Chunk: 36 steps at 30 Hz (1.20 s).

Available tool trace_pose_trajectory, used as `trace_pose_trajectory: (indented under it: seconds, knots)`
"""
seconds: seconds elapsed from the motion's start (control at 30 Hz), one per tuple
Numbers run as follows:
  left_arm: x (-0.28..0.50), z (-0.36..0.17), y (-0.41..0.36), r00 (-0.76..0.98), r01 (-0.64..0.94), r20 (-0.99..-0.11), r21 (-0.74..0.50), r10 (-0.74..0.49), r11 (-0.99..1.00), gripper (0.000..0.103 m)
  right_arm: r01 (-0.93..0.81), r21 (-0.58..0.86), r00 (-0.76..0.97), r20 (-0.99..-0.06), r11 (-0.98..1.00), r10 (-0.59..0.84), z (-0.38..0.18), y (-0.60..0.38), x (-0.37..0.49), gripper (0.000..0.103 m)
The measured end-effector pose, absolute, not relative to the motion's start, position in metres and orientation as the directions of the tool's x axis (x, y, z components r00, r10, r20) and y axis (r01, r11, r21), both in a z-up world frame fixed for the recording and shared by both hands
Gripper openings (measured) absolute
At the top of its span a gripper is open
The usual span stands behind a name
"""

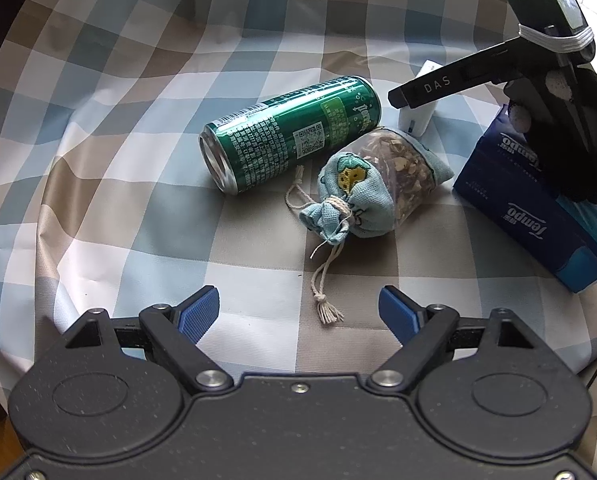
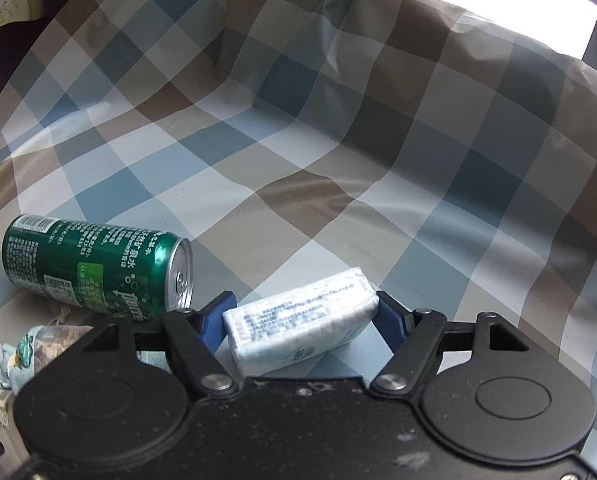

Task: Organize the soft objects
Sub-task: 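Close the left tool on the blue drawstring nut pouch while the right tool holds the white box, then carry the blue pouch and white box over the basket with both tools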

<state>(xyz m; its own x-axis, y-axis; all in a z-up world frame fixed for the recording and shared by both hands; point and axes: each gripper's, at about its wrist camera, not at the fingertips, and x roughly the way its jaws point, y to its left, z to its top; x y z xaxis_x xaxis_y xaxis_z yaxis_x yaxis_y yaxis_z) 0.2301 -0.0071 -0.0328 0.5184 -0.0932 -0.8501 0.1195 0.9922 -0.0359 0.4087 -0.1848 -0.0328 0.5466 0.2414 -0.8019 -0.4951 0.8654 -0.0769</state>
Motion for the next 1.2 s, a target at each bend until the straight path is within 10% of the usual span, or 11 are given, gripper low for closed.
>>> trace_pose_trajectory:
  seconds: [0.87, 1.03, 1.2]
  knots:
    - [0.28, -0.034, -0.054, 0.547, 0.137, -0.834, 0.0, -0.075, 0.991, 0.082, -0.125, 0.089, 0.74, -0.655, 0.988, 0.152, -0.022, -0.256, 0.362, 0.073]
    - [0.279, -0.04, -0.06, 0.539, 0.184, -0.836, -0.008, -0.108, 0.983, 0.047, -0.108, 0.103, 0.735, -0.662, 0.989, 0.15, -0.024, -0.258, 0.363, 0.073]
    - [0.262, -0.035, -0.059, 0.531, 0.219, -0.832, -0.05, -0.162, 0.975, 0.042, -0.077, 0.146, 0.725, -0.671, 0.986, 0.156, -0.026, -0.266, 0.368, 0.073]
